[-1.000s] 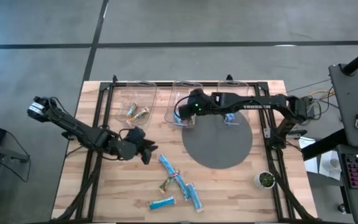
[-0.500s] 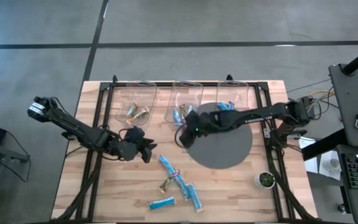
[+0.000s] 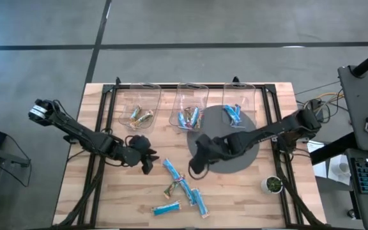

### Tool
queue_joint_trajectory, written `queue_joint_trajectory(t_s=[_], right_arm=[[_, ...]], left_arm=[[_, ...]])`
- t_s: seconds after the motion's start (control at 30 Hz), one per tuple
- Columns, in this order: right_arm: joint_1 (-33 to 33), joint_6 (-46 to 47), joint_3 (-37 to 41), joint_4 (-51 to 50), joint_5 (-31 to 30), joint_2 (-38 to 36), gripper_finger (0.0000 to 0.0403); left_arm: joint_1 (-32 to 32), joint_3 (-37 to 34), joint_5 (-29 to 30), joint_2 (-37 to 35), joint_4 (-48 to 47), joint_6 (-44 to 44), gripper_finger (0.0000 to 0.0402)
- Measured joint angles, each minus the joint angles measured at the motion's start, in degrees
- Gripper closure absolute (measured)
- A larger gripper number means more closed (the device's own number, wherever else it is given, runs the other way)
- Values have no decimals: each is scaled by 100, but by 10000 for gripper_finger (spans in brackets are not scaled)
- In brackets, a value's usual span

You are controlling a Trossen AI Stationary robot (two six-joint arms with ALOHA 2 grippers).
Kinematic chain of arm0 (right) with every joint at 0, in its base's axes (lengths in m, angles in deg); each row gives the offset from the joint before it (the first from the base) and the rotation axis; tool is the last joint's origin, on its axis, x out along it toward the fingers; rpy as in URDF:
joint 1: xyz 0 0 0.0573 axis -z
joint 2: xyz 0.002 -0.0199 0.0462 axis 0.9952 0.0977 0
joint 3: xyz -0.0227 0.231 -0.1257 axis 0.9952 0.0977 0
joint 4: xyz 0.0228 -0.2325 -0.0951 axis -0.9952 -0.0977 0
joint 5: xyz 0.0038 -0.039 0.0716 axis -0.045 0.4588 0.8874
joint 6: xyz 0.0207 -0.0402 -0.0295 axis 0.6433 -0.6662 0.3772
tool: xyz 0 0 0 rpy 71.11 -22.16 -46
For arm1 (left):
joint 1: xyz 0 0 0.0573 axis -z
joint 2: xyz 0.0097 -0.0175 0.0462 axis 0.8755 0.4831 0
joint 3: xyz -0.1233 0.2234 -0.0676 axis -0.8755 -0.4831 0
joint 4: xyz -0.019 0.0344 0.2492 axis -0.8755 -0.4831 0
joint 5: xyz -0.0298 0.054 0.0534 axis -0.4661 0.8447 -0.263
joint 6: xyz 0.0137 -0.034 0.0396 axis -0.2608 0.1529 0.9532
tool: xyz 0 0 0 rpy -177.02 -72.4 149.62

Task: Pick and place Granola Bars by type
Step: Put the red granola bar into the middle transparent bin

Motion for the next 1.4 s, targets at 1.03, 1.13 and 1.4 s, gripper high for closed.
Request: queue_joint_trajectory(t_s=[1.03, 1.13, 1.4], right_arm=[[-1763, 2434, 22, -68, -676, 2, 266], [-1761, 2433, 34, -66, -657, 2, 264], [-1825, 2430, 40, -70, -630, 4, 268]], left_arm=[[-68, 54, -1055, 1275, 1620, 3913, 275], [-59, 185, -1171, 1435, 1626, 4228, 275], [-70, 747, -1205, 2208, 1393, 4774, 275]])
